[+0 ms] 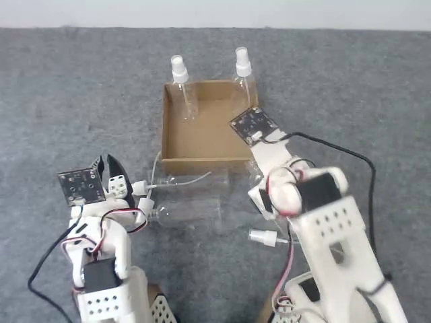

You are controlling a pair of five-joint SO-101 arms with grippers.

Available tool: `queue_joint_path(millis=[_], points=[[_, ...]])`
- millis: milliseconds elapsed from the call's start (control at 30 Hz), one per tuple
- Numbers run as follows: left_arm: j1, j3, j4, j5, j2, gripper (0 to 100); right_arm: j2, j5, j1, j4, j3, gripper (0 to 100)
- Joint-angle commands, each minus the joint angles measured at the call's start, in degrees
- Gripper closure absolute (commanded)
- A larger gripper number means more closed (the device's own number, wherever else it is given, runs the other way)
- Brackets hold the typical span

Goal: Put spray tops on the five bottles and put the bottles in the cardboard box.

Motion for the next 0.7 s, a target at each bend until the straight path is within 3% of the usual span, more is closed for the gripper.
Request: queue_joint_path(millis=[0, 367, 500, 667], points=[[-0.26, -0.84, -1.76, -0.35, -1.23, 96, -10.24, -5.54, -1.63, -0.75, -1.85, 96.1], [0.00, -1.01, -1.67, 0.09, -1.23, 96, -18.95, -15.38, -1.27, -3.91, -1.76, 96.1], [0.26, -1.01, -1.41, 0.18, -1.23, 96, -22.46, -15.47, 0.40, -4.62, -0.97, 96.1], [0.26, -0.84, -1.23, 0.09, -1.23, 95, -27.91, -15.74, 4.62, -12.88, 8.35, 96.1]])
